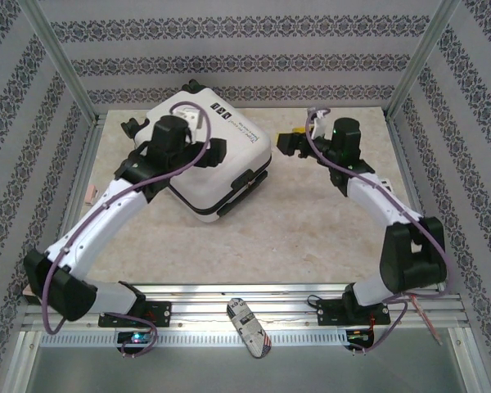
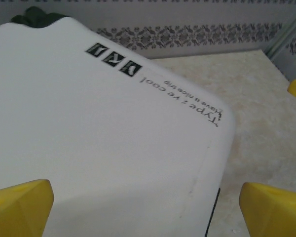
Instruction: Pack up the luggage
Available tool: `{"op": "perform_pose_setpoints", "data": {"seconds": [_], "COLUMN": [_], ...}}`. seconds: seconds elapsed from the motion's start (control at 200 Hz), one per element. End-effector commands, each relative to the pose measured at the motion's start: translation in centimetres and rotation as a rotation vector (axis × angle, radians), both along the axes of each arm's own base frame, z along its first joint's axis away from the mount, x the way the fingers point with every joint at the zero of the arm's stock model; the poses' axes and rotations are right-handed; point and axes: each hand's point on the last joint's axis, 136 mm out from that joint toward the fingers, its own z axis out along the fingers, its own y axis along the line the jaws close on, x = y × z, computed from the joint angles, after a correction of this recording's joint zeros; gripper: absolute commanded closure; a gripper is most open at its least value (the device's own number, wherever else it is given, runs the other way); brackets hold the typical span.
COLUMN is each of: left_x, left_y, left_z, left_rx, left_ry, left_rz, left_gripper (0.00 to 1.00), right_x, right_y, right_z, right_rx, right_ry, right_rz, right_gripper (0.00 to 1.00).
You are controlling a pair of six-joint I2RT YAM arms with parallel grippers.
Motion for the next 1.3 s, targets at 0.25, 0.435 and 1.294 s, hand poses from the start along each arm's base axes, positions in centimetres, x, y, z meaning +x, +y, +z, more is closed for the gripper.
{"op": "perform_pose_setpoints", "data": {"seconds": [0.25,0.435,1.294], "left_x": [3.0,3.5,3.5], "left_y": [-5.0,-5.6,-6.4], "left_z": [-5.2,-6.4,-7.8], "left_rx": [0.166,0.158,0.132], "left_ry": [0.107,0.130,0.169], "left_rz": [-0.052,-0.052,-0.063], "left_gripper": [0.05,0.05,0.06], "right_x": [-6.9,-6.4,-5.5], "right_y": [5.3,7.6,12.2], "right_z": [-10.8,-13.7,-14.9], "right_rx": [-0.147,-0.156,-0.172], "right_ry": [0.083,0.131,0.094], "right_rz": [0.083,0.108,0.228], "right_gripper": [0.34,0.39,0.54]}}
